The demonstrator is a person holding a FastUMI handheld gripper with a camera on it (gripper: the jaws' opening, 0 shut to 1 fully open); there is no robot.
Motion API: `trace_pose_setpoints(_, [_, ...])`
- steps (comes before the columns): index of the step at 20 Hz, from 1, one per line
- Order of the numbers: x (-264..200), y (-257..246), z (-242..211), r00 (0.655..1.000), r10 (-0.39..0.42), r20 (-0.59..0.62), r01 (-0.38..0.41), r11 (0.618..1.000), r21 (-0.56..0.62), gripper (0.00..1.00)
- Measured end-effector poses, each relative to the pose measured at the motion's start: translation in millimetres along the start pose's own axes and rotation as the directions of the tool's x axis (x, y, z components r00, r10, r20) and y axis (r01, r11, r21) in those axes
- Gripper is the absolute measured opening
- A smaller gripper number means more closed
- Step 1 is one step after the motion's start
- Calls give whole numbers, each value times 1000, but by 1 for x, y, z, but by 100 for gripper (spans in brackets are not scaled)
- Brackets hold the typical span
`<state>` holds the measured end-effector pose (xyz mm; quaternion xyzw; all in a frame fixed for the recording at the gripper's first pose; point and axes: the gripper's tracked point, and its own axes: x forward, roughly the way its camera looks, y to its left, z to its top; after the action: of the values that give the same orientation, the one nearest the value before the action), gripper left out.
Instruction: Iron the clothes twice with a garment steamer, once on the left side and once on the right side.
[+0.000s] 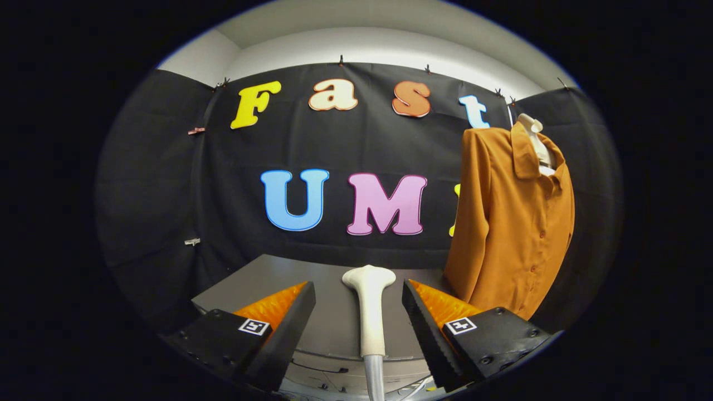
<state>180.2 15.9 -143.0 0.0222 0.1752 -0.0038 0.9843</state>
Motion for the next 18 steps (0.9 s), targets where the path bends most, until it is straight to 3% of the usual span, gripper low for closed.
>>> trace_pose_setpoints(8, [82, -29, -68, 967, -22, -256, 27, 1000, 14, 99])
trace_pose_setpoints(18, [122, -22, -112, 897, 47, -439, -34, 999, 38, 95])
